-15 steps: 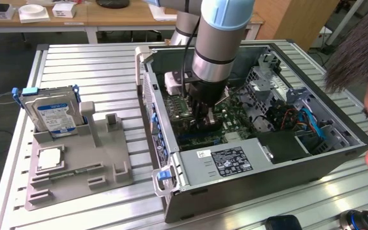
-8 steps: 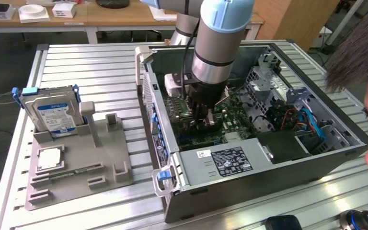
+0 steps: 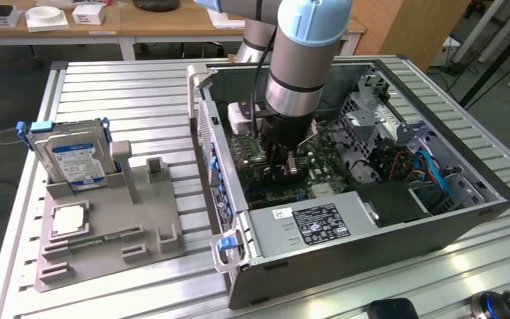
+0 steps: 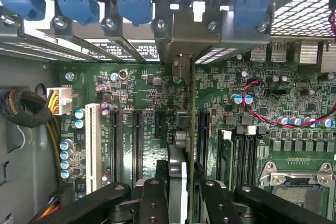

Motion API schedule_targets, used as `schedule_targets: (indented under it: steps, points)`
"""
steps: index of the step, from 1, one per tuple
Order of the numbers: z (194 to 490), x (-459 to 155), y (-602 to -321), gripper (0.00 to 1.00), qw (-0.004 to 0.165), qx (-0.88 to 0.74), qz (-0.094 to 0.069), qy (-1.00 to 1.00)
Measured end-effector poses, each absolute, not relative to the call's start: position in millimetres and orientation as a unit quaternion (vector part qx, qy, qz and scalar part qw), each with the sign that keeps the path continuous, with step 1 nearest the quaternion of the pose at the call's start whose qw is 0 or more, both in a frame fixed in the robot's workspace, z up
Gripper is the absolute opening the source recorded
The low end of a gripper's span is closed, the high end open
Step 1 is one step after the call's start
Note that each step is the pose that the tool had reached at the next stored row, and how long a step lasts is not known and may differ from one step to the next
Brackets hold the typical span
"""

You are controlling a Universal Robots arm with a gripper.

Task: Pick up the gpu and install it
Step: 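Insert the gpu into the slot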

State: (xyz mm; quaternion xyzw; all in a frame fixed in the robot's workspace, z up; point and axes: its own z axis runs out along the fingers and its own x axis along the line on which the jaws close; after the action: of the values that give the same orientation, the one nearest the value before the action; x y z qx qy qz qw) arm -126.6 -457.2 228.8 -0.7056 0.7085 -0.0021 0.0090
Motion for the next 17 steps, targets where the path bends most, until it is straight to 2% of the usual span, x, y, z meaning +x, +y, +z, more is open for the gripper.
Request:
schedule_targets:
  steps: [17]
  points:
    - [228.2,-126.6,-457.1,0.29,0.010,-0.706,-0.002,0.709]
